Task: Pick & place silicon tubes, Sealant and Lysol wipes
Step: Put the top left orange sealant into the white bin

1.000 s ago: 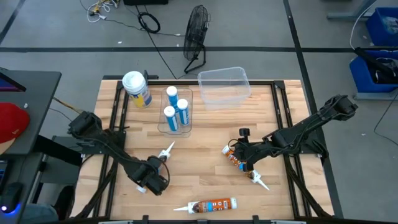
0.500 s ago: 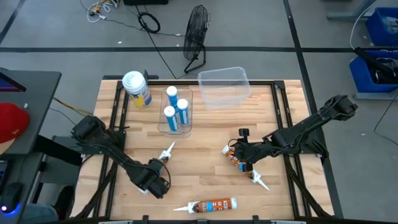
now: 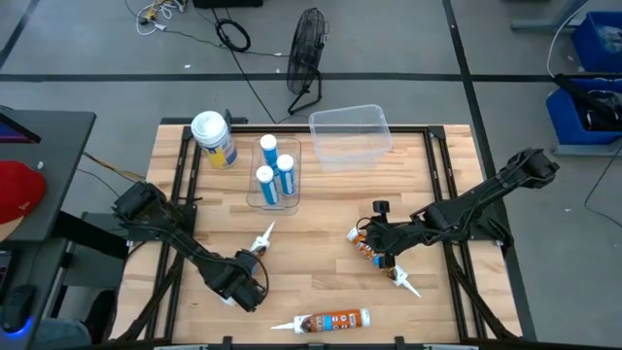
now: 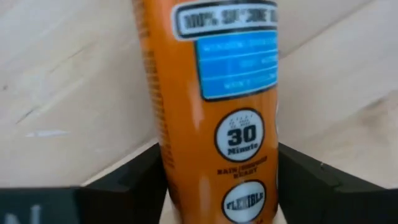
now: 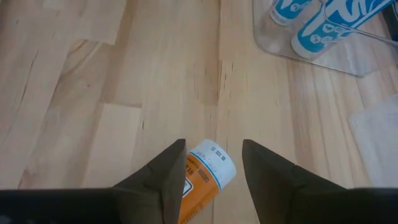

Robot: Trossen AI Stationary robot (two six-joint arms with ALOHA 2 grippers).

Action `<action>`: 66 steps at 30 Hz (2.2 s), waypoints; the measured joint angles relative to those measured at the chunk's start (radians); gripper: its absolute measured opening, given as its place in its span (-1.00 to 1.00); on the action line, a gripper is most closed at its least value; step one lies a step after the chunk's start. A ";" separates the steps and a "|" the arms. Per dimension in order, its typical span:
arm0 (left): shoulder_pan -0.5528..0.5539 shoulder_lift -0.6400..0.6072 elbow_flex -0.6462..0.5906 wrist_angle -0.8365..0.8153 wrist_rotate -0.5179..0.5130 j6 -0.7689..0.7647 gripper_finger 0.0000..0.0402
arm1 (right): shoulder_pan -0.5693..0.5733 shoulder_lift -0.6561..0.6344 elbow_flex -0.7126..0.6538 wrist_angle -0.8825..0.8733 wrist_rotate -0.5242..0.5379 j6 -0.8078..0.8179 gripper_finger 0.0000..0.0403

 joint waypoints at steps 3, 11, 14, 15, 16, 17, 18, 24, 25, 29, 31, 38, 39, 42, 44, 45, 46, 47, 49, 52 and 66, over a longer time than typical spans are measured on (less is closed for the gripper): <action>0.001 -0.001 0.000 0.009 -0.001 0.006 0.09 | 0.000 0.000 0.000 -0.004 0.000 0.015 -0.19; 0.001 -0.001 0.007 0.035 -0.001 0.030 0.15 | 0.000 0.000 0.000 -0.025 0.000 0.019 -0.19; 0.000 0.000 0.032 0.030 -0.009 0.064 0.16 | 0.000 0.000 0.000 -0.044 0.000 0.022 -0.19; 0.000 0.000 0.044 0.021 -0.015 0.078 0.15 | 0.000 0.000 0.000 -0.052 0.000 0.022 -0.19; 0.000 0.000 0.057 0.009 -0.023 0.085 0.13 | 0.000 0.000 0.000 -0.061 0.000 0.026 -0.19; 0.001 0.000 0.070 -0.001 -0.029 0.095 0.12 | 0.000 0.000 0.000 -0.068 0.000 0.033 -0.19; 0.001 0.000 0.082 -0.012 -0.039 0.105 0.10 | 0.000 0.000 0.000 -0.074 0.000 0.041 -0.19; 0.001 0.000 0.151 -0.083 -0.102 0.136 0.12 | 0.000 0.000 0.000 -0.112 0.000 0.073 -0.19; 0.001 0.000 0.164 -0.094 -0.114 0.142 0.12 | 0.000 0.000 0.000 -0.118 0.000 0.078 -0.19; 0.000 0.000 0.224 -0.158 -0.169 0.173 0.11 | 0.000 -0.014 0.000 -0.140 0.002 0.094 -0.19; 0.000 0.000 0.258 -0.188 -0.213 0.191 0.11 | 0.000 -0.036 0.000 -0.144 0.014 0.104 -0.19; 0.002 0.000 0.396 -0.293 -0.395 0.312 0.12 | 0.000 -0.157 0.000 -0.134 0.050 0.122 -0.19; 0.003 0.000 0.418 -0.310 -0.427 0.333 0.12 | 0.000 -0.175 0.000 -0.132 0.050 0.136 -0.19; 0.010 0.000 0.478 -0.351 -0.528 0.392 0.12 | 0.000 -0.213 0.000 -0.118 0.033 0.150 -0.19; 0.018 -0.001 0.513 -0.368 -0.581 0.437 0.13 | -0.001 -0.229 0.000 -0.111 -0.005 0.127 -0.19; 0.023 -0.001 0.530 -0.374 -0.605 0.464 0.13 | -0.002 -0.235 0.000 -0.096 -0.018 0.110 -0.19; 0.028 -0.001 0.546 -0.379 -0.633 0.492 0.13 | -0.003 -0.241 0.000 -0.078 -0.026 0.095 -0.19; 0.034 -0.001 0.560 -0.382 -0.666 0.530 0.13 | -0.003 -0.246 0.000 -0.051 -0.025 0.075 -0.18; 0.052 -0.001 0.593 -0.382 -0.721 0.606 0.12 | -0.003 -0.259 0.000 0.035 -0.026 0.029 -0.13; 0.083 -0.001 0.649 -0.383 -0.792 0.717 0.12 | -0.003 -0.272 0.000 0.188 -0.034 -0.063 -0.02; 0.149 -0.002 0.798 -0.158 -0.932 1.201 0.13 | -0.065 -0.277 0.000 0.698 -0.088 -0.181 0.87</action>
